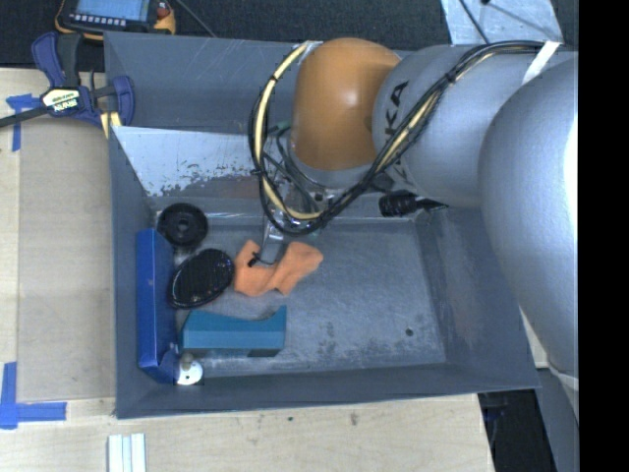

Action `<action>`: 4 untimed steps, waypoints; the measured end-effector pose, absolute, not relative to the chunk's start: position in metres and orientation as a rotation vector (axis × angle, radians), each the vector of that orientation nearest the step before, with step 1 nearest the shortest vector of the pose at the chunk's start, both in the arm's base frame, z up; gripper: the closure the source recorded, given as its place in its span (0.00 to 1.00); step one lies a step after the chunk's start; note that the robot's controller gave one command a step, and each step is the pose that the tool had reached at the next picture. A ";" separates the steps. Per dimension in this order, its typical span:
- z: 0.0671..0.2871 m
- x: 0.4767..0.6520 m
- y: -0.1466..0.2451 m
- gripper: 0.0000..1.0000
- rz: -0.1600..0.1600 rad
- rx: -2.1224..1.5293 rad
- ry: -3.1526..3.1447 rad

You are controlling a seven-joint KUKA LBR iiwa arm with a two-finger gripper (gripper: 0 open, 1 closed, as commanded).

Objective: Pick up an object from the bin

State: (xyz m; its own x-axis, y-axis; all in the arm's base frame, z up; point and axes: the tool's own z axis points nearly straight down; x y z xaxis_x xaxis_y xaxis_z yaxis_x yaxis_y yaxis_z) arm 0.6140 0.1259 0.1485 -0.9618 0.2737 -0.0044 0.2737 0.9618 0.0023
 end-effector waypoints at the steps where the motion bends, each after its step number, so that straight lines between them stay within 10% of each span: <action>1: 0.132 0.568 0.122 0.00 -0.007 0.283 3.130; 2: 0.088 0.566 0.143 0.00 0.003 0.251 3.126; 3: 0.073 0.589 0.140 1.00 0.004 0.345 3.115; 4: 0.072 0.587 0.139 0.00 0.002 0.346 3.118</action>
Offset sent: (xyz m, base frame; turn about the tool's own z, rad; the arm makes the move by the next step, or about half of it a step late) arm -0.0471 0.0198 -0.0745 -0.1132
